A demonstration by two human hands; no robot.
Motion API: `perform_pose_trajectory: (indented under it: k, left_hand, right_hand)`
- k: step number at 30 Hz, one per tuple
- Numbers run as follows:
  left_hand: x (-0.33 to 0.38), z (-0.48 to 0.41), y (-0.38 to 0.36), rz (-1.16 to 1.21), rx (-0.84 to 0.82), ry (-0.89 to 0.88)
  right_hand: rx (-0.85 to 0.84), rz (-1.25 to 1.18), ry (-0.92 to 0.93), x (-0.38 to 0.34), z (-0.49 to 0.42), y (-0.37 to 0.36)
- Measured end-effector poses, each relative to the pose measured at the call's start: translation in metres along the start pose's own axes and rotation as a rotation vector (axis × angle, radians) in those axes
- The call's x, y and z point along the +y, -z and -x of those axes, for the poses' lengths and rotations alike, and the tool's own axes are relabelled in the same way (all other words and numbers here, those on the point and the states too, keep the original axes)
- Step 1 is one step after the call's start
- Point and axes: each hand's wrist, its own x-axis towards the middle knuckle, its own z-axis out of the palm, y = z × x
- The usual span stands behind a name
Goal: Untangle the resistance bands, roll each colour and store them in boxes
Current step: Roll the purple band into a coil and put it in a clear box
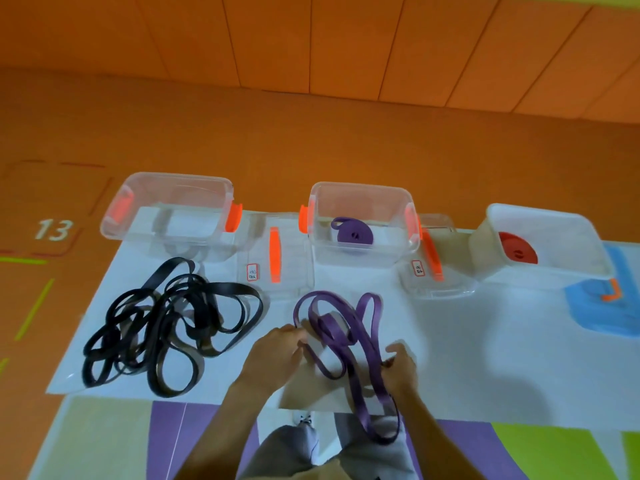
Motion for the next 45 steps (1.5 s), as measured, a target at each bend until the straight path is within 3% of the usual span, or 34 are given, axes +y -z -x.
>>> perform_pose_trajectory:
  k: [6, 11, 15, 19, 24, 30, 33, 38, 45]
  left_hand:
    - [0.001, -0.003, -0.001, 0.019, 0.095, -0.062]
    - [0.013, -0.017, 0.006, 0.139, 0.071, -0.080]
    - [0.040, -0.026, 0.012, 0.405, 0.029, -0.221]
    - [0.073, -0.030, 0.026, 0.608, -0.004, -0.365]
    - [0.089, -0.040, 0.041, 0.913, 0.086, -0.233]
    - [0.097, -0.040, 0.049, 0.974, 0.226, -0.175]
    - [0.097, -0.040, 0.055, 0.966, 0.298, -0.223]
    - [0.095, -0.039, 0.059, 1.137, 0.216, -0.195]
    - [0.081, -0.042, 0.045, 1.129, 0.150, -0.205]
  right_hand:
    - [-0.146, -0.111, -0.025, -0.007, -0.001, 0.012]
    - [-0.025, -0.324, -0.018, -0.034, 0.003, 0.051]
    - [-0.019, -0.402, 0.145, -0.072, 0.011, 0.091]
    - [-0.160, -0.433, 0.361, -0.113, 0.035, 0.118]
    - [-0.202, -0.460, 0.460, -0.142, 0.051, 0.128]
    - [0.029, -0.403, 0.488, -0.147, 0.048, 0.130]
    - [-0.017, -0.335, 0.665, -0.147, 0.048, 0.134]
    - [0.074, -0.356, 0.687, -0.150, 0.047, 0.135]
    - [0.147, -0.455, 0.596, -0.146, 0.051, 0.120]
